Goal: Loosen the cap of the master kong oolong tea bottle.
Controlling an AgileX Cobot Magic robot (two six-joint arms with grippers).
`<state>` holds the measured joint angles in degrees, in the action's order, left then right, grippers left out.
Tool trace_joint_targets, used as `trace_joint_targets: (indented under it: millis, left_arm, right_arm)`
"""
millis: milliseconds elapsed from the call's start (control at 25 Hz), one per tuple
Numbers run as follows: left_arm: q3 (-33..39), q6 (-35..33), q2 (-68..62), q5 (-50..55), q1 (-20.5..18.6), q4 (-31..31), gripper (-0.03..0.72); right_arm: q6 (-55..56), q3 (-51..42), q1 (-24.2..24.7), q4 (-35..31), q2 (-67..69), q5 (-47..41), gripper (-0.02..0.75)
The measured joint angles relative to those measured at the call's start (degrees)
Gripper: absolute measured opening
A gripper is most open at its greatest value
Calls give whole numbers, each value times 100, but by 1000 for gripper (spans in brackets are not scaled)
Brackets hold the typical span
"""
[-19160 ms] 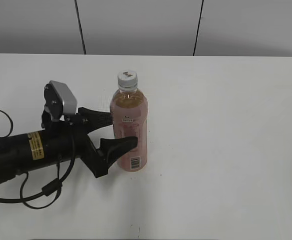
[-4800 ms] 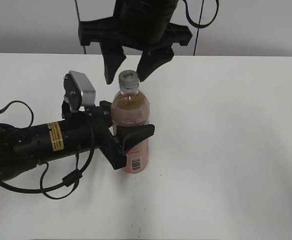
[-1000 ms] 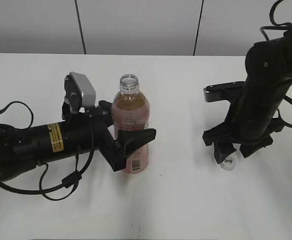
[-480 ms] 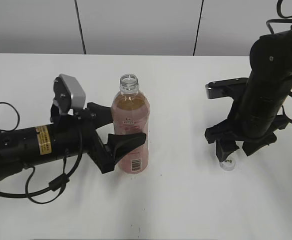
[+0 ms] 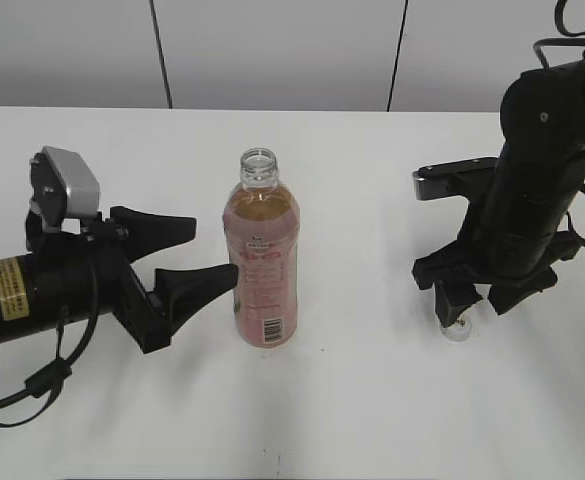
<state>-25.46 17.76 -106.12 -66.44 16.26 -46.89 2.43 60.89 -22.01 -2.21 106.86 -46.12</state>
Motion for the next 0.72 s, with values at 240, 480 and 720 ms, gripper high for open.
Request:
trace_joint_targets:
  millis: [240,480,720]
  left_arm:
    - [80,0,891,1145,-381,186,542]
    - [-25,0,1881,3514,-435,1827,522]
    - [-608,198,2212,5796,-556,3179,505]
  right_arm:
    - [-5,0,0,-56,0,-36,495]
    - [-14,0,0,-190,0,-50,495]
    - [-14,0,0,-195,0,-80,495]
